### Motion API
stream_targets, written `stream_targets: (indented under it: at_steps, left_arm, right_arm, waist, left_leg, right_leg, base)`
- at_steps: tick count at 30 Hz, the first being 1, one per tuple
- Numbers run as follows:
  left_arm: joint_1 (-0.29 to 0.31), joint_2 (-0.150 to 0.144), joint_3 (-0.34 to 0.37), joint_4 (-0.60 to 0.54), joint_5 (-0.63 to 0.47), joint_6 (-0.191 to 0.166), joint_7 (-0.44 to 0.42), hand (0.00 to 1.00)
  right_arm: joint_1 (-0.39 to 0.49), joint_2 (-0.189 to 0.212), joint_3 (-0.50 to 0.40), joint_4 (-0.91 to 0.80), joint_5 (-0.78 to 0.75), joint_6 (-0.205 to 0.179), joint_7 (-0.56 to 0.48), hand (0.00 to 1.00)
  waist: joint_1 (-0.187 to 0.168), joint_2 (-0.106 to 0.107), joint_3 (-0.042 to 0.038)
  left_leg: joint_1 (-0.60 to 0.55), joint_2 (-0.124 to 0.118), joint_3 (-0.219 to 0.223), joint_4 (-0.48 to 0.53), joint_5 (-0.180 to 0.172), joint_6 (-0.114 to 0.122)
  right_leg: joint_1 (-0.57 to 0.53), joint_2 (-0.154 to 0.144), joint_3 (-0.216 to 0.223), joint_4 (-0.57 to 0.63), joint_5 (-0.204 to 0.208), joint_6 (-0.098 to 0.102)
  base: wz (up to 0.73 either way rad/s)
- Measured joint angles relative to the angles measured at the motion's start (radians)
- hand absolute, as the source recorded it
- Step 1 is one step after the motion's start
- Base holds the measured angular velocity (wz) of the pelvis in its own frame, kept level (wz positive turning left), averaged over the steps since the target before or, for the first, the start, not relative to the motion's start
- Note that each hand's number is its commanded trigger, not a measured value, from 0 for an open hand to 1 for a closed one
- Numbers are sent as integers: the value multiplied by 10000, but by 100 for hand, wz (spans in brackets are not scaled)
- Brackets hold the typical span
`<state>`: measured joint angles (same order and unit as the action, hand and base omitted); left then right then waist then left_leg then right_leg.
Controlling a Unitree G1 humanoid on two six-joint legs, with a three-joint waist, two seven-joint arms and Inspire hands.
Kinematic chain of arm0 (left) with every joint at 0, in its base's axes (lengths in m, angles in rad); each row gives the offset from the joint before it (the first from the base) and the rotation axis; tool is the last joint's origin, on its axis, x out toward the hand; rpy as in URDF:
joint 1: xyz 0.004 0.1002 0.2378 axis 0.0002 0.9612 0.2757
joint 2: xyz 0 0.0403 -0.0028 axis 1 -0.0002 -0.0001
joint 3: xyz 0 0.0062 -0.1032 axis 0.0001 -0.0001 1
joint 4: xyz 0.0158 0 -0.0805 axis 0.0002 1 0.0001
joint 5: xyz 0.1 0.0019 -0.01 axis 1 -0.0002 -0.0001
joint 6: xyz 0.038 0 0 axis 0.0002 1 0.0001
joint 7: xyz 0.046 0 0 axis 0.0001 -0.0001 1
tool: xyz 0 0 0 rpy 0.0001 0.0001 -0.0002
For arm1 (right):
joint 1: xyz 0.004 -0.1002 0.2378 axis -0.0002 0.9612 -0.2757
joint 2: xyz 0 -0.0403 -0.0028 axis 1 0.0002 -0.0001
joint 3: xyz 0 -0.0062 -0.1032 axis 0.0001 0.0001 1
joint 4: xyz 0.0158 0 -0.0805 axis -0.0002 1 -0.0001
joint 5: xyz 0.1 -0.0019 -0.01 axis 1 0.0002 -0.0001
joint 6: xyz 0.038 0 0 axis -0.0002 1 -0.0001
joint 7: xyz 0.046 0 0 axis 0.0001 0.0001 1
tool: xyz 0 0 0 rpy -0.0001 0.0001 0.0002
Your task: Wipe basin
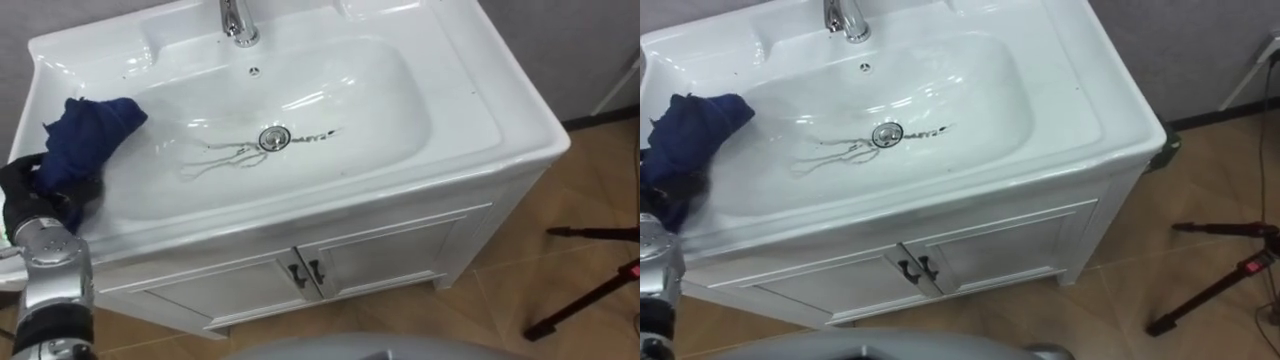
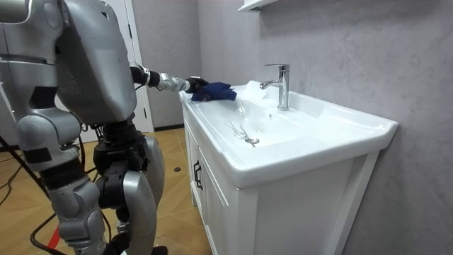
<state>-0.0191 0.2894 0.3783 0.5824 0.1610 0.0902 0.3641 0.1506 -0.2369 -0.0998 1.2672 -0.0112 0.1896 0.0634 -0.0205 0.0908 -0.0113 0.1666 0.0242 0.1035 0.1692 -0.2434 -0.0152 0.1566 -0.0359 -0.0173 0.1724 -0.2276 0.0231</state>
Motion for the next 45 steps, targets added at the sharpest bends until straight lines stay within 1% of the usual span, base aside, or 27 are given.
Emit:
stream_targets:
  at_steps: [1, 2, 3, 4, 6, 7, 8, 10, 11, 12, 13, 15, 17, 19, 22, 24, 26, 28, 32, 34, 36, 40, 42, 43, 44, 45]
  left_arm:
    - [50, -4, -1, -303, 375, 209, -6, 100]
    - [71, -11, -1, -490, 629, 336, -16, 100]
    - [123, -32, -29, -911, 1211, 514, -12, 100]
    - [124, -32, -122, -1340, 1892, 604, 22, 100]
    - [169, -33, -334, -1976, 2674, 619, 129, 100]
    - [250, -33, -433, -2380, 2968, 621, 196, 100]
    - [265, -33, -472, -2552, 3105, 621, 210, 100]
    - [266, -30, -674, -3049, 3279, 618, 390, 100]
    - [266, -31, -702, -3155, 3344, 612, 430, 100]
    - [266, -31, -711, -3341, 3439, 607, 522, 100]
    - [267, -31, -734, -3495, 3458, 607, 662, 100]
    - [269, -31, -820, -3702, 3530, 606, 893, 100]
    - [322, -31, -945, -3915, 3731, 605, 1118, 100]
    - [412, -33, -1090, -4155, 4416, 566, 1269, 100]
    - [563, -32, -1091, -4450, 5064, 561, 1342, 100]
    - [651, -32, -1107, -4576, 5158, 561, 1358, 100]
    - [652, -32, -1163, -4576, 5475, 568, 1358, 100]
    - [650, -30, -1369, -4577, 5817, 566, 1357, 100]
    - [649, -28, -1737, -4577, 5997, 548, 1299, 100]
    - [649, -20, -1891, -4576, 6124, 546, 1021, 100]
    - [649, -20, -1897, -4575, 6203, 546, 736, 100]
    - [649, 27, -2100, -4533, 6721, 556, 116, 100]
    - [649, 229, -2416, -4379, 7037, 685, -420, 100]
    - [649, 269, -2547, -4319, 7076, 843, -693, 100]
    - [649, 301, -2631, -4285, 7084, 928, -809, 100]
    - [650, 316, -2684, -4239, 7187, 1039, -1104, 100]
  right_arm:
    - [-27, 32, 0, 5, -24, 31, 35, 0]
    - [-35, 46, -2, 14, -24, 33, 51, 0]
    - [-57, 80, -2, 29, -29, 14, 54, 0]
    - [-107, 116, 8, 107, 34, -42, 53, 0]
    - [-112, 158, 20, 219, 132, -139, 51, 0]
    - [-93, 164, 24, 227, 145, -189, 51, 0]
    - [-94, 159, 24, 243, 147, -219, 49, 0]
    - [-107, 127, 111, 297, 140, -331, 48, 0]
    - [-112, 138, 133, 312, 134, -369, 51, 0]
    - [-108, 173, 146, 306, 118, -417, 71, 0]
    - [-108, 189, 143, 301, 92, -479, 87, 0]
    - [-99, 132, 145, 293, 89, -507, 72, 0]
    - [-31, 134, 219, 288, 71, -508, 50, 0]
    - [155, 137, 219, 200, 49, -581, 59, 0]
    - [362, 145, 217, 36, -93, -578, 131, 0]
    - [380, 156, 221, 41, -169, -572, 155, 0]
    - [380, 174, 227, 66, -194, -577, 156, 0]
    - [328, 174, 305, 153, -215, -585, 160, 0]
    - [268, 176, 390, 213, -305, -620, 264, 0]
    - [270, 177, 389, 211, -298, -662, 308, 0]
    - [270, 177, 386, 212, -304, -664, 401, 0]
    - [280, 172, 392, 190, -301, -615, 574, 0]
    - [293, 158, 410, 185, -305, -551, 624, 0]
    - [291, 153, 411, 182, -306, -552, 624, 0]
    - [291, 153, 411, 180, -305, -553, 624, 0]
    - [290, 153, 420, 174, -306, -553, 624, 0]
  waist:
    - [-17, -66, 16]
    - [-24, -108, 18]
    - [-52, -152, -4]
    - [-45, -263, 62]
    - [3, -392, 150]
    - [1, -474, 113]
    - [4, -488, 106]
    - [-9, -439, 123]
    - [-17, -438, 119]
    - [-32, -408, 120]
    - [-76, -337, 140]
    - [-103, -246, 153]
    - [-103, -212, 143]
    - [-129, -213, 142]
    - [-183, -233, 138]
    - [-248, -232, 138]
    - [-275, -217, 139]
    - [-300, -161, 144]
    - [-409, -37, 167]
    - [-501, 32, 162]
    - [-578, 63, 163]
    - [-572, 68, 170]
    - [-568, 62, 172]
    - [-568, 54, 170]
    - [-567, 47, 168]
    - [-569, 32, 169]
  left_leg:
    - [-13, 1, -8, 7, 1, -2]
    - [-32, 1, -13, 19, 1, -2]
    - [-119, 0, -42, 72, 0, -2]
    - [-181, -7, -123, 136, 0, -1]
    - [-240, -4, -212, 179, 0, -2]
    - [-308, -2, -237, 199, -1, -2]
    - [-323, 1, -241, 201, -1, -2]
    - [-323, -1, -249, 195, -1, -2]
    - [-317, -1, -251, 192, -1, -2]
    - [-308, -1, -245, 184, -1, -2]
    - [-302, -1, -245, 177, 0, -2]
    - [-279, -2, -242, 152, 0, -2]
    - [-214, 6, -238, 97, 0, -2]
    - [-145, 8, -265, 88, 0, -2]
    - [-123, 8, -265, 89, 0, -2]
    - [-123, 8, -266, 91, 0, -2]
    - [-121, 9, -261, 98, 0, -2]
    - [-93, 9, -261, 108, 0, -2]
    - [-76, 11, -253, 119, 0, -2]
    - [-79, 15, -237, 120, 0, -2]
    - [-121, 18, -226, 143, -1, -2]
    - [-161, 17, -214, 177, -1, -2]
    - [-161, 15, -219, 181, -1, -2]
    - [-161, 14, -221, 186, -1, -2]
    - [-161, 14, -223, 189, -1, -2]
    - [-164, 15, -223, 197, -1, -2]
  right_leg:
    - [-3, 0, -15, -4, -1, -1]
    - [-12, 0, -16, -12, -1, -1]
    - [-49, -3, -27, -36, 0, -2]
    - [-47, -15, -108, -40, 1, -3]
    - [-55, -10, -162, -39, 5, -8]
    - [-106, -8, -183, -32, 10, -13]
    - [-121, -6, -184, -33, 15, -18]
    - [-135, -8, -185, -40, 39, -21]
    - [-135, -8, -184, -43, 39, -21]
    - [-134, -7, -176, -51, 39, -20]
    - [-131, -7, -173, -57, 39, -20]
    - [-133, -7, -171, -56, 39, -20]
    - [-111, 5, -172, -56, 39, -20]
    - [-51, 10, -156, -61, 39, -20]
    - [-31, 9, -141, -61, 39, -20]
    - [-30, 8, -142, -60, 39, -20]
    - [-30, 9, -128, -61, 39, -20]
    - [-3, 8, -129, -59, 39, -21]
    - [17, 5, -142, -45, 39, -20]
    - [16, 8, -136, -46, 39, -20]
    - [-9, 11, -136, -44, 39, -20]
    - [-54, 11, -118, -28, 40, -23]
    - [-56, 11, -129, -22, 43, -27]
    - [-56, 10, -130, -21, 44, -28]
    - [-56, 10, -131, -20, 44, -28]
    - [-55, 10, -135, -20, 45, -29]
  base:
    - [0]
    - [4]
    - [11]
    - [13]
    - [12]
    - [6]
    - [0]
    - [-5]
    - [-6]
    - [-4]
    - [-3]
    - [-2]
    - [-5]
    - [-2]
    - [0]
    - [0]
    - [0]
    - [0]
    - [0]
    - [0]
    - [0]
    - [-1]
    - [0]
    - [0]
    - [0]
    - [0]
